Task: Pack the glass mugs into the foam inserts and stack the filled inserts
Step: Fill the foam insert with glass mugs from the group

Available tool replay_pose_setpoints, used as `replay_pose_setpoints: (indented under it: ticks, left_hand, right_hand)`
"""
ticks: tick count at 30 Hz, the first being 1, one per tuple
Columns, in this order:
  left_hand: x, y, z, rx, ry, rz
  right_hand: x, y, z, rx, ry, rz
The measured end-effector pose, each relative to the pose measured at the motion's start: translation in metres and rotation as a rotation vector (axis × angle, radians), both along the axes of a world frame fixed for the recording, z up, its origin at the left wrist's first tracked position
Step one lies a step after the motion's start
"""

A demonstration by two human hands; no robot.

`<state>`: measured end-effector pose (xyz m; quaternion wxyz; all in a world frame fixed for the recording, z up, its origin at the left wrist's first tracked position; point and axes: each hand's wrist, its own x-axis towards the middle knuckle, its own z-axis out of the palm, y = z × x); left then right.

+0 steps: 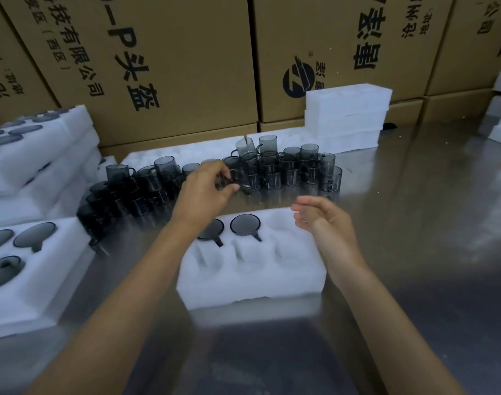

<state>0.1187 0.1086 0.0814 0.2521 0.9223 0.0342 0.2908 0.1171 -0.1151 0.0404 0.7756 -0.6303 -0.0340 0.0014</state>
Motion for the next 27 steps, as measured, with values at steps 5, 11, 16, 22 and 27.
replay_pose_setpoints:
  ticks: [5,11,16,22,27]
  left_hand:
    - [-0.036,-0.045,-0.009,0.034,-0.216,-0.130]
    - [-0.052,-0.071,-0.031,-0.060,-0.285,-0.202]
    - [-0.054,-0.071,-0.033,-0.093,-0.279,-0.174]
    - [-0.046,-0.067,-0.036,-0.180,-0.111,-0.210]
    - [-0.039,-0.065,-0.042,-0.165,0.036,-0.199]
  right_hand:
    - [-0.008,0.007,0.006,-0.153,-0.184,0.029]
    - [-0.010,0.001,0.008,-0.126,-0.239,0.152]
    - [-0.009,-0.003,0.010,-0.110,-0.222,0.171]
    - [0.001,-0.009,0.003,-0.156,-0.216,0.015]
    - [0.008,-0.012,-0.008,-0.306,-0.188,0.034]
